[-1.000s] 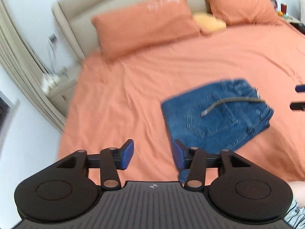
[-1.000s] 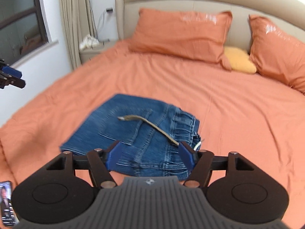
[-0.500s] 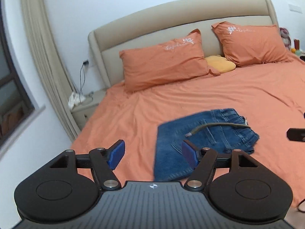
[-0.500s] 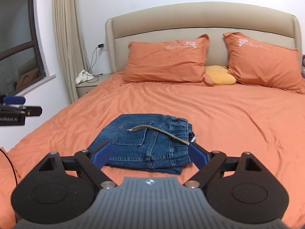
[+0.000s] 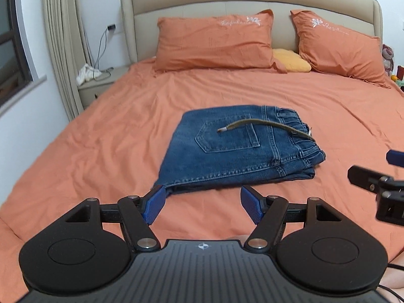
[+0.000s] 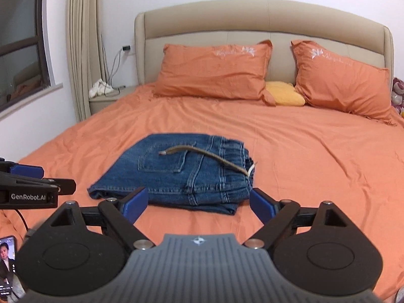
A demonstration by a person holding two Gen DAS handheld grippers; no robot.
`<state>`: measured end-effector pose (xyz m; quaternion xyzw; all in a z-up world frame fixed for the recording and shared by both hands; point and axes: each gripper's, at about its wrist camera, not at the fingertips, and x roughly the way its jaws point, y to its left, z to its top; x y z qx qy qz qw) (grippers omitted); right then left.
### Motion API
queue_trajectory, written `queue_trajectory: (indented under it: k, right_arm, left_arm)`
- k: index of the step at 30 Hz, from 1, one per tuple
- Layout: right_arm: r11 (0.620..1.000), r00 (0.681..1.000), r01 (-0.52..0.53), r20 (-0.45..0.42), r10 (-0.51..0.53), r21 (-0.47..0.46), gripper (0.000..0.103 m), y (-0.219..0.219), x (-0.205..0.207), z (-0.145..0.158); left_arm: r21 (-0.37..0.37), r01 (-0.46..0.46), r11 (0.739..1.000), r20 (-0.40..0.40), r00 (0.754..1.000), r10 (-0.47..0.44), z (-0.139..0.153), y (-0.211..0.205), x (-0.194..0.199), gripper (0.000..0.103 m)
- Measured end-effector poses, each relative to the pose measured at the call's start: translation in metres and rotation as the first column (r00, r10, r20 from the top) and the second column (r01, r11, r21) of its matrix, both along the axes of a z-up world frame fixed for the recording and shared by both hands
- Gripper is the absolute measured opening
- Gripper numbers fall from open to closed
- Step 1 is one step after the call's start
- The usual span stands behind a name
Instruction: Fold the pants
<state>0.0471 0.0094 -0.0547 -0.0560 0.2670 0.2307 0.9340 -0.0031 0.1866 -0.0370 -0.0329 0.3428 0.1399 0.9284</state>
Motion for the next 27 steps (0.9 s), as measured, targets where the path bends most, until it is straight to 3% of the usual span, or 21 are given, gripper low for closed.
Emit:
queue_trajectory:
  k: [8, 27]
  right_arm:
    - [0.999, 0.999, 0.024, -0.041, -0.025, -0.026, 0.084, 0.008, 0.015, -0.015]
    - [1.000, 0.999, 0.016, -0.038, -0.016, -0.021, 0.084, 0.006, 0.013, -0.011]
  left_arm:
    - [-0.036, 0.019, 0.999, -0.023, 1.000, -0.019, -0.008, -0.002, 0.012, 0.080]
    - [-0.038, 0.020, 0.999, -0.016, 1.000, -0.020, -0.002, -0.001, 0.013, 0.080]
